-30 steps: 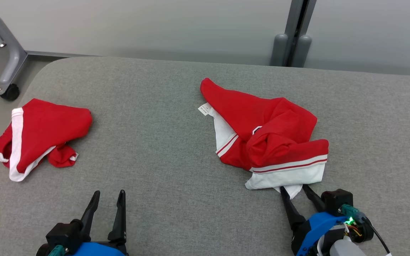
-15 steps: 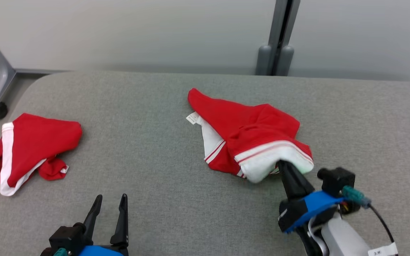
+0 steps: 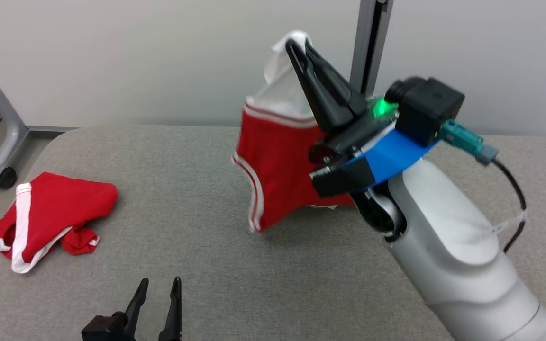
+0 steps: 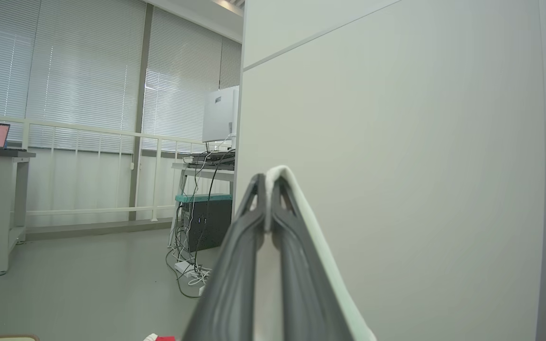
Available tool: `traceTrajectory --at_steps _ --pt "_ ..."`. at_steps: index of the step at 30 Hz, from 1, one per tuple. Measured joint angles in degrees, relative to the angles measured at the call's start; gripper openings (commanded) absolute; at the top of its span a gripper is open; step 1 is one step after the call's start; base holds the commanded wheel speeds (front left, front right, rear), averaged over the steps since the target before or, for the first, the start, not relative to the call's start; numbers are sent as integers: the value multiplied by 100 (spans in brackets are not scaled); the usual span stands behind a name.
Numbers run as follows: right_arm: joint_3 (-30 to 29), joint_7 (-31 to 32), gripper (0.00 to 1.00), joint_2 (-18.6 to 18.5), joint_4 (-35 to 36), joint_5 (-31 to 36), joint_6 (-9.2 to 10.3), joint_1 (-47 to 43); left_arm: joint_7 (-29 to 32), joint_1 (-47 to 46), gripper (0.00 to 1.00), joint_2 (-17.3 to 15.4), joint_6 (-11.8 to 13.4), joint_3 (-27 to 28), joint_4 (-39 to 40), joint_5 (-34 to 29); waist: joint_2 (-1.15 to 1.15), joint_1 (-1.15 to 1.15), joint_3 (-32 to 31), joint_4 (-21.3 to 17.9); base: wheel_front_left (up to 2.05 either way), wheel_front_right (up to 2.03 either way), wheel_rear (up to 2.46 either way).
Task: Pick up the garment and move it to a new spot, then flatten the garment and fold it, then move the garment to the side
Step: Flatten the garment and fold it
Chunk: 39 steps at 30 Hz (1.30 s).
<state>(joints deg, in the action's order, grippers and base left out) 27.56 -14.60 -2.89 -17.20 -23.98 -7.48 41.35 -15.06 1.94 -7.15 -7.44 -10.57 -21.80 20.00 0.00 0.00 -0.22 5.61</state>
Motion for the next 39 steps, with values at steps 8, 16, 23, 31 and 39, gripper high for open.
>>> traceTrajectory --at_steps 8,16,23,31,39 --pt "381 -20 0 1 -520 -267 -1 1785 0 20 100 47 -1 -123 -188 42 0 0 -22 453 0 0 0" --pt "-146 -43 0 -366 -1060 210 -2 2436 0 38 100 41 -1 -143 -270 112 0 0 112 705 0 0 0" --pt "-1000 -44 0 -1115 -1352 366 -1 1423 0 42 100 29 -1 -100 -236 122 0 0 247 506 0 0 0" --pt "-2437 -25 100 -1446 -2303 726 -1 -491 0 -77 100 -42 -1 -96 -129 171 0 1 413 194 0 0 0" --pt "-3247 -37 100 -881 -2440 1568 0 -1185 0 -119 100 -122 -1 -112 -91 199 0 1 476 29 0 0 0"
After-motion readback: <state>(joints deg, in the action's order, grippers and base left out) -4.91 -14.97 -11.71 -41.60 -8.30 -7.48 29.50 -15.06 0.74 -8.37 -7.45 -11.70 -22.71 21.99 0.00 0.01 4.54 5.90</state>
